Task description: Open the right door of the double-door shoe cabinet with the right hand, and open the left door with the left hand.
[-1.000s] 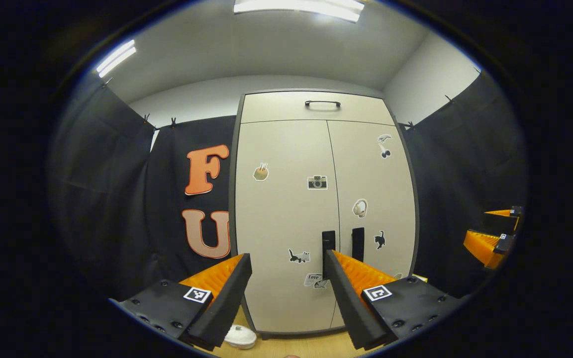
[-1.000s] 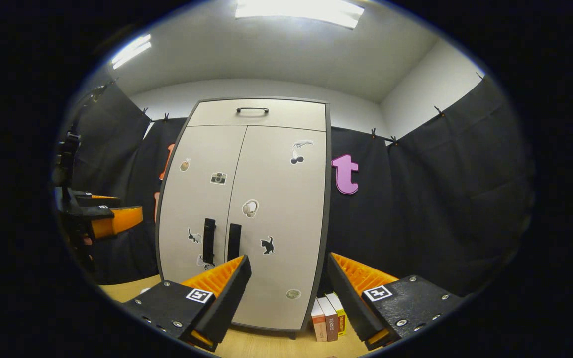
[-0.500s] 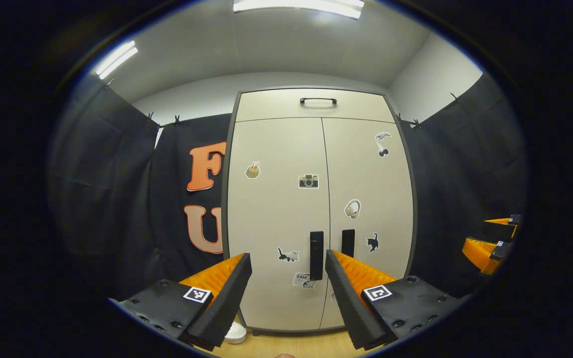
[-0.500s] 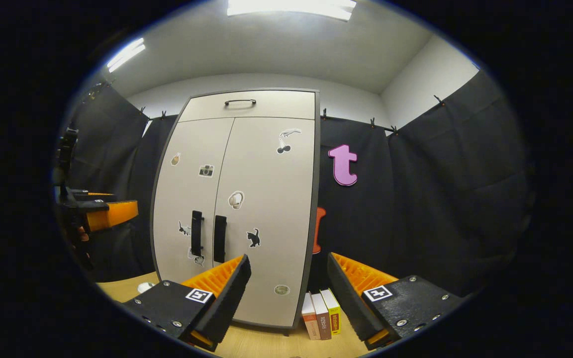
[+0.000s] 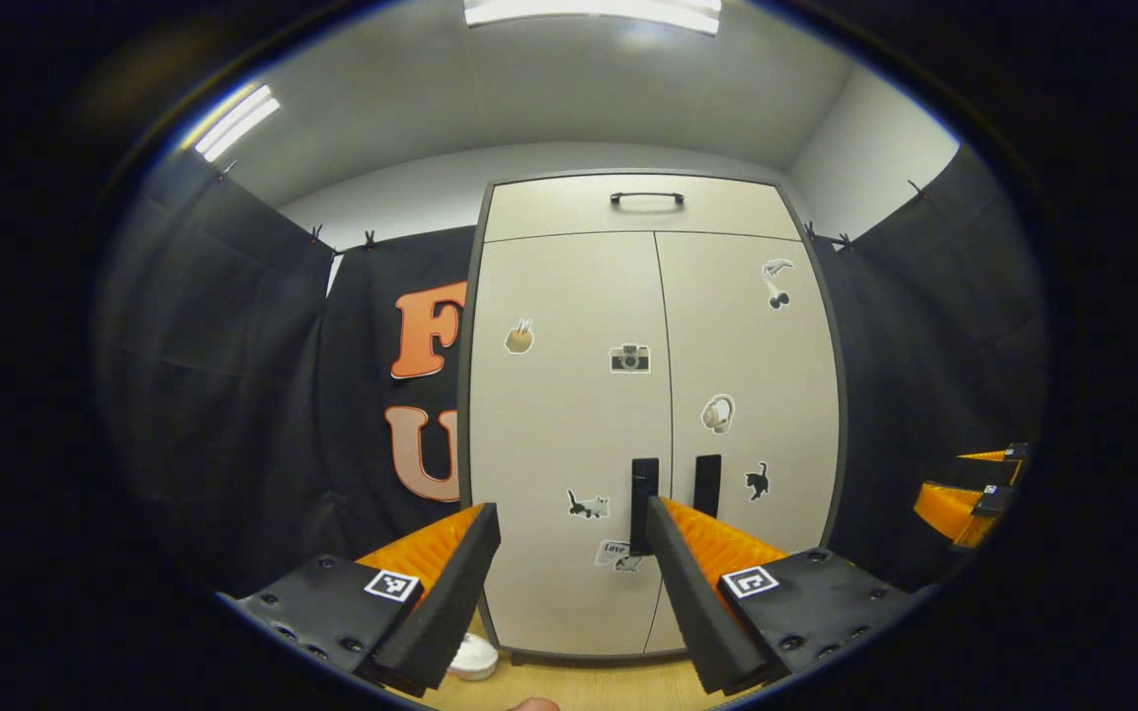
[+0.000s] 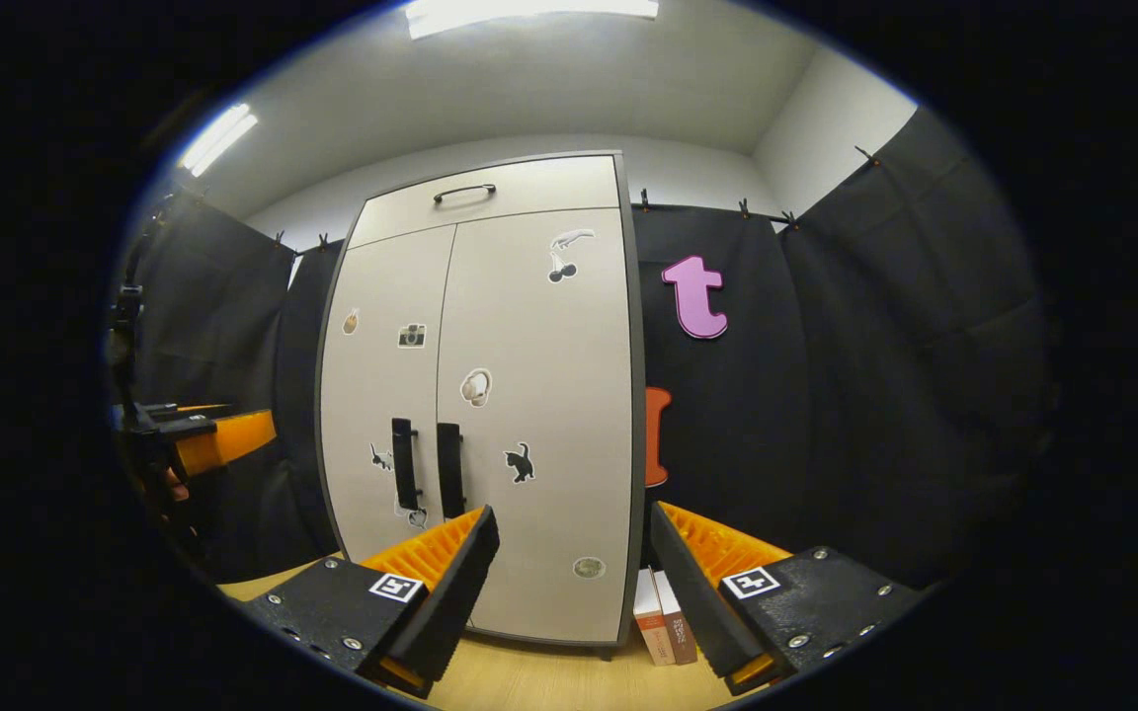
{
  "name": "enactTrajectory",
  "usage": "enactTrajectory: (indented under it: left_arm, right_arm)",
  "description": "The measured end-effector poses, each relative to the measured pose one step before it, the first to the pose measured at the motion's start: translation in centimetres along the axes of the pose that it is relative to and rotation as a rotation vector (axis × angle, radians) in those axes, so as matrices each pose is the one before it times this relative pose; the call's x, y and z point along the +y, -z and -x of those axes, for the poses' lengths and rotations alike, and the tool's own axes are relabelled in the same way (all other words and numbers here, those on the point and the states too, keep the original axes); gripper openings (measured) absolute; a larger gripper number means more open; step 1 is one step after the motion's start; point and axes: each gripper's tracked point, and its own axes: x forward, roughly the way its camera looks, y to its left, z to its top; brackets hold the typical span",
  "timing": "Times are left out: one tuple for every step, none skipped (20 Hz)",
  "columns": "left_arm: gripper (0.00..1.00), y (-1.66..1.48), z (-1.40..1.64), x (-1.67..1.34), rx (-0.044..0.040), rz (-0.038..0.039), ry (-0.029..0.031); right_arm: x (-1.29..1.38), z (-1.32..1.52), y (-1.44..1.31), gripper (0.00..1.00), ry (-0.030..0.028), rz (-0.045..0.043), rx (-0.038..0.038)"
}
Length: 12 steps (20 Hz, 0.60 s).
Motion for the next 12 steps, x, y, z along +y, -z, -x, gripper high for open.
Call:
enactTrajectory:
  left_arm:
    - [0.95,-0.060,-0.291,0.557,-0.00459,-0.00180,0.00689]
    - [0.95,0.007,-0.271,0.719,-0.00380,-0.00504,0.00382]
    - [0.95,-0.011,-0.320,0.808,-0.00461,-0.00533,0.00086]
    - [0.95,0.035,-0.317,0.837,-0.00275,-0.00234,0.00010]
    - [0.95,0.119,-0.379,0.793,-0.00188,0.00271,-0.00012]
    - [0.95,0.089,-0.208,0.684,-0.00112,0.00410,0.00225]
    - [0.95,0.120,-0.193,0.657,-0.00103,0.00053,0.00329]
    - [0.95,0.183,-0.202,0.642,0.00185,-0.00293,0.00636]
    - [0.95,0.370,-0.202,0.469,0.00461,-0.00219,0.01014]
    - [0.95,0.290,-0.175,0.540,0.00513,0.00096,0.00569]
    - [0.95,0.170,-0.169,0.524,0.00158,0.00107,0.00427]
    - [0.96,0.154,-0.147,0.491,-0.00108,0.00134,0.00408]
  right_arm:
    - [0.493,-0.424,0.041,0.94,0.00878,-0.00406,0.00098]
    - [0.515,-0.362,0.030,0.94,0.00475,-0.00202,0.00096]
    - [0.720,-0.325,0.064,0.94,0.00393,0.00094,0.00207]
    - [0.639,-0.454,-0.066,0.94,0.00078,0.00409,0.00024]
    - [0.752,-0.470,-0.047,0.94,0.00184,0.00596,0.00092]
    - [0.837,-0.581,-0.098,0.94,0.00104,0.00500,-0.00033]
    - [0.736,-0.514,-0.038,0.94,0.00166,0.00334,-0.00136]
    - [0.774,-0.626,-0.128,0.94,-0.00096,0.00242,-0.00010]
    - [0.785,-0.574,0.068,0.94,-0.00238,0.00061,0.00396]
    - [0.684,-0.615,0.140,0.94,-0.00145,0.00143,0.00750]
    - [0.526,-0.668,0.160,0.94,0.00269,0.00213,0.00897]
    - [0.498,-0.750,0.025,0.94,0.00213,0.00441,0.00663]
